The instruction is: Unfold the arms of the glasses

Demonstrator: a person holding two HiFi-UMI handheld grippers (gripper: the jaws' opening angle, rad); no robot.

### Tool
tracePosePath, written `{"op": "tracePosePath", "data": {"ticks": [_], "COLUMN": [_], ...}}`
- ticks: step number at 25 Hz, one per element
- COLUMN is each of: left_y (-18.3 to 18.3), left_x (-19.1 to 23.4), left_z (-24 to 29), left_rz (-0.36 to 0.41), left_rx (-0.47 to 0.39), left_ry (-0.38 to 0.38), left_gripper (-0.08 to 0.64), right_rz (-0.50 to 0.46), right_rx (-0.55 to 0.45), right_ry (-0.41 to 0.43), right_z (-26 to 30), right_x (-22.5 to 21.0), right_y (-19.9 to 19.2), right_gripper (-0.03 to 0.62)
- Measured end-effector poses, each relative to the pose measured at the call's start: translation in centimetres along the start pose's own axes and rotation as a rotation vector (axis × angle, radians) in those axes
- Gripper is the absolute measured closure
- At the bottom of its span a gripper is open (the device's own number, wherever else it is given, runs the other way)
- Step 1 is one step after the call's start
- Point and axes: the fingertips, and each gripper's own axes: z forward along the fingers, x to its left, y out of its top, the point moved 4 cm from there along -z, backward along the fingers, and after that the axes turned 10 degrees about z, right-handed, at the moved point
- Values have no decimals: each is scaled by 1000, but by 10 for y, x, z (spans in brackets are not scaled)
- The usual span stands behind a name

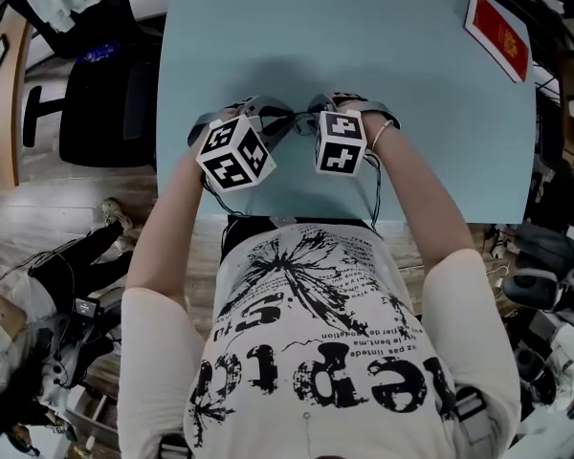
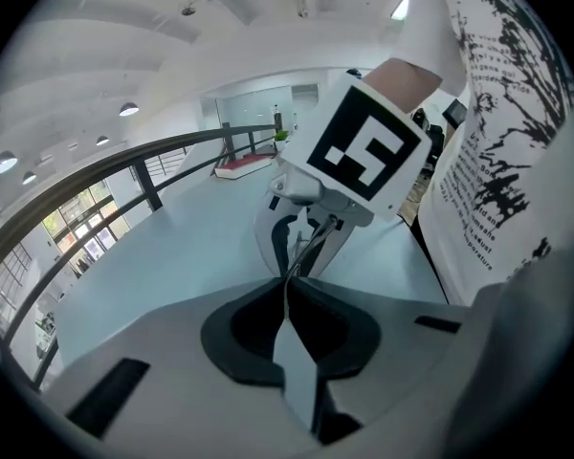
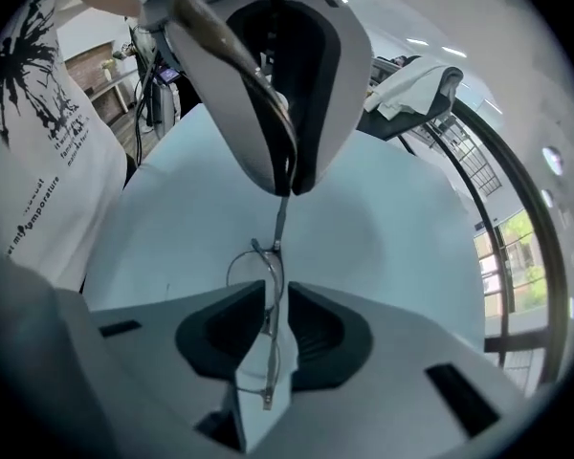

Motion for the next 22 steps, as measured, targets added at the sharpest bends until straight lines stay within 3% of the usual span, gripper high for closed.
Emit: {"op": "tracePosePath", "data": {"ticks": [8, 12, 22], "left_y": [2, -1, -8], "left_x": [0, -1, -4], "left_z": [1, -2, -10], "left_rz": [-37, -56, -44], "left_rx": [20, 33, 62], "left_ry": [-34, -61, -57], "left_gripper": [532, 532, 532], "right_rz": [-89, -100, -83], "right_rx": [53, 10, -100], "right_ry": [2, -11, -133], "right_z": [7, -6, -53], "right_x": [4, 6, 4], "right_y": [3, 7, 0], "right_gripper": [563, 565, 571]}}
